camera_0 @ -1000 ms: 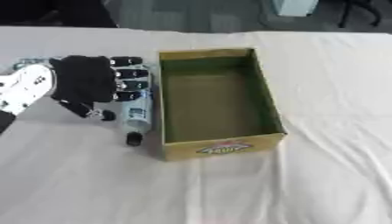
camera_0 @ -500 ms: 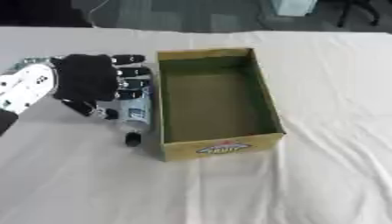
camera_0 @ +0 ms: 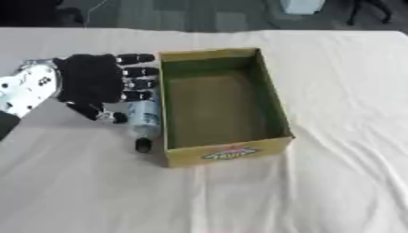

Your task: Pick up objects on the table and place them in the box.

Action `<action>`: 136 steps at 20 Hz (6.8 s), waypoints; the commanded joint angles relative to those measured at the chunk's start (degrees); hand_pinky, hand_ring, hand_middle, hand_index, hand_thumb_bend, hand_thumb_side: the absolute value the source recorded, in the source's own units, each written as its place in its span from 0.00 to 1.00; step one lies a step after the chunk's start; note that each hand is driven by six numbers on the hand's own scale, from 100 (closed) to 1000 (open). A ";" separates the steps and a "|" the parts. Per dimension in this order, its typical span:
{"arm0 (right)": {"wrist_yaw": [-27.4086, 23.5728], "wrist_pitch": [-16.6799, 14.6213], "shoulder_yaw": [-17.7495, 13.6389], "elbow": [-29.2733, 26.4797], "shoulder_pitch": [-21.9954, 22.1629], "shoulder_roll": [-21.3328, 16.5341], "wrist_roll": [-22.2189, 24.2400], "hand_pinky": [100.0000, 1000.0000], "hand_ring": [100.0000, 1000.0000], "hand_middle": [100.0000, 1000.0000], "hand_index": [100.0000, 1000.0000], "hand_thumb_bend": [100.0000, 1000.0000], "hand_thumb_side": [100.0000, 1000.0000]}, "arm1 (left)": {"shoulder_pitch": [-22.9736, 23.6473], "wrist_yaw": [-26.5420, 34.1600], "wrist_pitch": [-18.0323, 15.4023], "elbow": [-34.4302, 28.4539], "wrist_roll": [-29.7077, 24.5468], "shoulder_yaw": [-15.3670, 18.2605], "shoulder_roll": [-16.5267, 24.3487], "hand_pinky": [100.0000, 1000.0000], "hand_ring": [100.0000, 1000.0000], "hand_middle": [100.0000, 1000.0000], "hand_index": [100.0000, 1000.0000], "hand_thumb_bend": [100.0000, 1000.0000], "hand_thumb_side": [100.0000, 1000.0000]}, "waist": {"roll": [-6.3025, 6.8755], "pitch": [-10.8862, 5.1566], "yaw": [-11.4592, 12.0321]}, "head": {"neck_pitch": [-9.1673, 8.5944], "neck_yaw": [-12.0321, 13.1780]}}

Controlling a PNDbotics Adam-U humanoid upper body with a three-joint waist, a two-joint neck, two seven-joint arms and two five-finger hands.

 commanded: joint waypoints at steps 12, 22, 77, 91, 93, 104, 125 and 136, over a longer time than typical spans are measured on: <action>-0.48 2.29 -0.70 -0.75 -2.92 0.90 -1.40 0.25 0.38 0.42 0.66 0.00 0.85 | 1.52 -5.04 -12.60 3.14 12.05 -2.14 0.07 0.91 0.85 0.78 0.79 0.45 0.51 | 0.46 0.11 -1.32 | -0.02 1.16; -0.60 2.52 -0.78 -0.75 -3.01 1.08 -1.39 0.25 0.38 0.42 0.66 0.00 0.85 | 2.69 -3.55 -12.60 6.78 12.40 -1.66 -0.55 0.89 0.82 0.79 0.80 0.42 0.53 | 0.23 0.28 -1.35 | -0.02 1.26; -0.68 2.96 -0.71 -0.75 -2.57 0.88 -0.98 0.24 0.38 0.42 0.66 0.00 0.85 | 1.15 7.31 -12.60 1.57 5.25 0.78 0.66 0.66 0.63 0.61 0.76 0.39 0.55 | 0.12 0.12 -0.91 | -0.47 0.78; -0.99 3.32 -0.62 -0.75 -3.09 1.40 -0.86 0.24 0.38 0.42 0.66 0.00 0.85 | 2.04 6.52 -12.60 3.22 3.82 -0.17 -0.01 0.68 0.65 0.61 0.77 0.37 0.56 | -0.17 0.50 -1.35 | -0.64 1.20; -1.04 3.32 -0.60 -0.75 -3.15 1.46 -0.82 0.24 0.38 0.42 0.66 0.00 0.85 | 1.84 6.14 -12.60 3.54 3.73 0.00 -0.10 0.73 0.68 0.62 0.77 0.37 0.55 | -0.23 0.55 -1.38 | -0.77 1.26; -1.29 3.58 -0.73 -0.75 -3.64 2.02 -0.90 0.24 0.38 0.42 0.66 0.00 0.85 | 0.26 -9.54 -12.60 9.58 4.85 2.53 -1.00 0.93 0.92 0.79 0.78 0.40 0.51 | -0.53 1.01 -1.72 | -0.98 1.63; -0.81 3.52 -1.03 -0.75 -3.39 1.54 -1.30 0.24 0.38 0.42 0.66 0.00 0.85 | 0.97 -12.23 -12.60 15.78 15.99 4.12 -0.88 0.00 0.07 0.04 0.28 0.00 0.72 | -0.20 0.83 -1.19 | -0.02 1.34; -0.34 3.34 -0.99 -0.75 -2.47 0.28 -1.40 0.24 0.38 0.42 0.66 0.00 0.85 | 0.43 0.67 -12.60 5.52 6.34 4.78 4.93 0.00 0.00 0.00 0.24 0.00 0.69 | 0.77 -0.07 -0.24 | -0.02 0.88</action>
